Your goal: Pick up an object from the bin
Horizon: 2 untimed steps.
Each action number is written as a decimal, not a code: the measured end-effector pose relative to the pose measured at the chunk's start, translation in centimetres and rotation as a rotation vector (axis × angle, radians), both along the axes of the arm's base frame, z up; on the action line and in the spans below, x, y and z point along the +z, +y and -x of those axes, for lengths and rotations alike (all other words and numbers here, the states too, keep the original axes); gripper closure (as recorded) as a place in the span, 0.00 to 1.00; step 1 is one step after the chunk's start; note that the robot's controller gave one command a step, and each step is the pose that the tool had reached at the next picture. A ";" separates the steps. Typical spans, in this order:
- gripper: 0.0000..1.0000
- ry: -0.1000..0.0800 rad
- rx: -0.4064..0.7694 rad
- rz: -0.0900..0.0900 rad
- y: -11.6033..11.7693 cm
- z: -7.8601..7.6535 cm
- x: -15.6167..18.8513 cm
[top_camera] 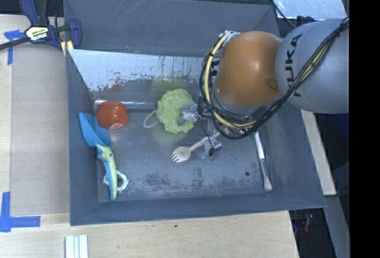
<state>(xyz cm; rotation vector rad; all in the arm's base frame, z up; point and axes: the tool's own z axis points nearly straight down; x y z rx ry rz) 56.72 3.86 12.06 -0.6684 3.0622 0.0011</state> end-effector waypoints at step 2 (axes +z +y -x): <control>1.00 -0.011 0.241 0.001 2.1 -1.0 -4.8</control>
Offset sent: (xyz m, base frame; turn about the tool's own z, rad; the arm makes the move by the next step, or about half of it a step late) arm 0.0071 0.0206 -0.0506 -0.2443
